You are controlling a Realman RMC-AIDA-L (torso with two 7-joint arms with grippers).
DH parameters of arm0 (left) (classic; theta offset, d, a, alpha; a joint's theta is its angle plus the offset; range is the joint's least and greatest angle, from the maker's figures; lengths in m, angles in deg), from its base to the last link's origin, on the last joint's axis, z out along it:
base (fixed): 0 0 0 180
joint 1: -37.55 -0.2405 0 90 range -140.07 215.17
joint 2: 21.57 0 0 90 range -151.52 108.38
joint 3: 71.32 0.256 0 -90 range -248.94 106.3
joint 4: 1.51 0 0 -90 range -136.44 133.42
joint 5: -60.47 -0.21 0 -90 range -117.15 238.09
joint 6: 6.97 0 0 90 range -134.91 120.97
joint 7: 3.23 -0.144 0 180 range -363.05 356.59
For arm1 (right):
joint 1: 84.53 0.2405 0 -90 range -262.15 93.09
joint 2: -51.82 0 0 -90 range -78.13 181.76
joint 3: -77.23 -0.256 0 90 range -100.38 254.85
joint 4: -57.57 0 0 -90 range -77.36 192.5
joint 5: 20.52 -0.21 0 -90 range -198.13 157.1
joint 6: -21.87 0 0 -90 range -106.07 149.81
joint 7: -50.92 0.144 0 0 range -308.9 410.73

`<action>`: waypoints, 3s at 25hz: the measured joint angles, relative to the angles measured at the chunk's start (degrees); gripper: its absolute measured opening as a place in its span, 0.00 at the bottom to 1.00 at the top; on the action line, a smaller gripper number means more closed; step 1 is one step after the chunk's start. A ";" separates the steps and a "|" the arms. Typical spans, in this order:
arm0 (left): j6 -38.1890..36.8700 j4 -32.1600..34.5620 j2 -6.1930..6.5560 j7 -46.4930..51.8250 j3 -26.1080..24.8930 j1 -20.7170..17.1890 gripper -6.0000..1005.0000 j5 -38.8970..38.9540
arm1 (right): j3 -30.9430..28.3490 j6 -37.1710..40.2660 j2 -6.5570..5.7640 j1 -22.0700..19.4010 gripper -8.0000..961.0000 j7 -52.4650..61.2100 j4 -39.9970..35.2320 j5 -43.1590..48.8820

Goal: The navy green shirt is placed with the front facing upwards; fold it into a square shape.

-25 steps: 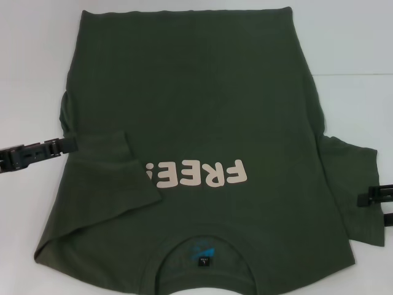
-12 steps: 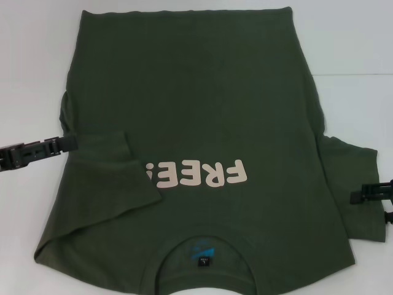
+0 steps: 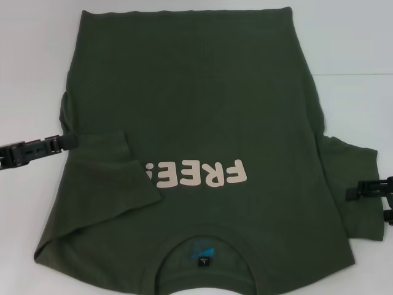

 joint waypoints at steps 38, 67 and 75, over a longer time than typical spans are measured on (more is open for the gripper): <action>0.12 0.03 0.18 0.36 -0.26 0.93 0.88 0.00 | -1.73 -0.60 -0.81 -0.68 0.32 -1.54 1.09 -2.89; 1.44 -0.09 -0.02 0.68 -0.54 1.47 0.88 0.44 | -3.64 1.59 -1.50 -1.09 0.03 -6.03 1.00 -7.55; 1.15 -0.09 -0.07 1.33 -0.53 1.45 0.88 0.44 | -3.64 2.18 -2.04 0.09 0.03 -6.18 0.40 -8.00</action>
